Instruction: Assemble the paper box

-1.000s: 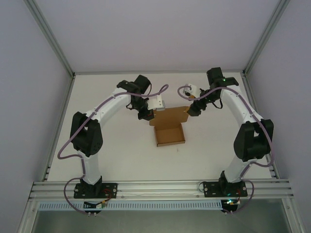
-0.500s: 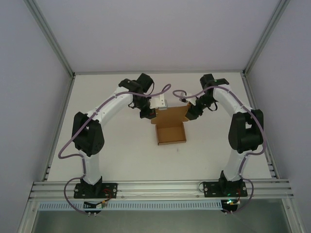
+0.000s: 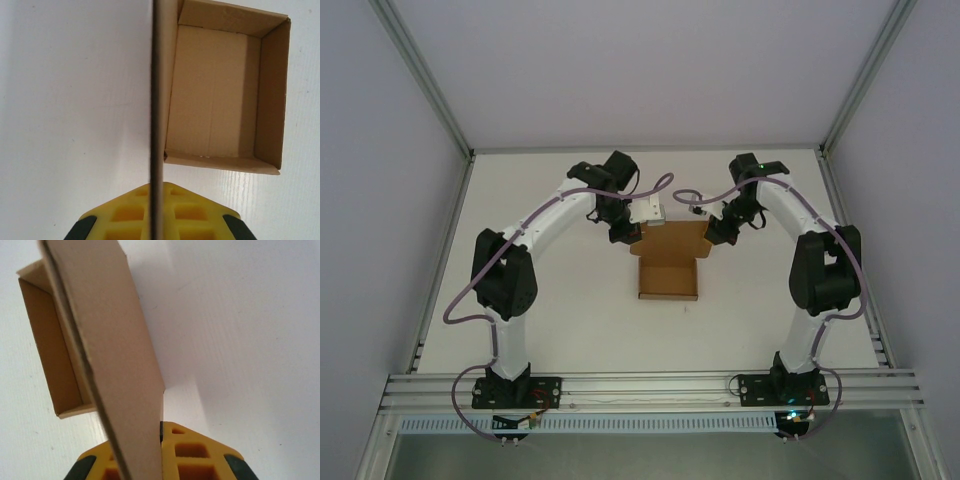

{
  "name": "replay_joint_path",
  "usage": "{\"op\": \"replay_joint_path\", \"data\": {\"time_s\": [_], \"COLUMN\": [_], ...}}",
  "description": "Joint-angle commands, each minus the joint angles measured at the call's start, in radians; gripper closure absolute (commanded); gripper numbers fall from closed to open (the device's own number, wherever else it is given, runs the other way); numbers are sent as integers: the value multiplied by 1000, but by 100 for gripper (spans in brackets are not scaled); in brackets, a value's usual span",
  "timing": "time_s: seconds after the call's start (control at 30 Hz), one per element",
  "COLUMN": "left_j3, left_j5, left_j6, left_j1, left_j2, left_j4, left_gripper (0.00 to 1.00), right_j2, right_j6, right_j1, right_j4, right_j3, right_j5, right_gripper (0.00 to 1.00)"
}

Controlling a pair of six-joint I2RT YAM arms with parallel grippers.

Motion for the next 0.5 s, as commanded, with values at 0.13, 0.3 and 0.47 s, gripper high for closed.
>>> {"op": "replay_joint_path", "data": {"time_s": [0.13, 0.3, 0.47], "left_j3": [-50, -123, -159], "left_j5": [-134, -344, -401], "left_j6": [-236, -561, -883], "left_j1": [-6, -8, -10], "left_j2": [-18, -50, -66], "left_j4": [220, 449, 566], "left_gripper": [100, 100, 100], "right_j2": [-96, -209, -243], "right_j6": [175, 547, 1037], "right_j1": [3, 22, 71], "right_j4": [147, 452, 632], "right_j3": [-27, -125, -173], "right_j5": [107, 178, 283], "right_gripper": [100, 100, 100]}}
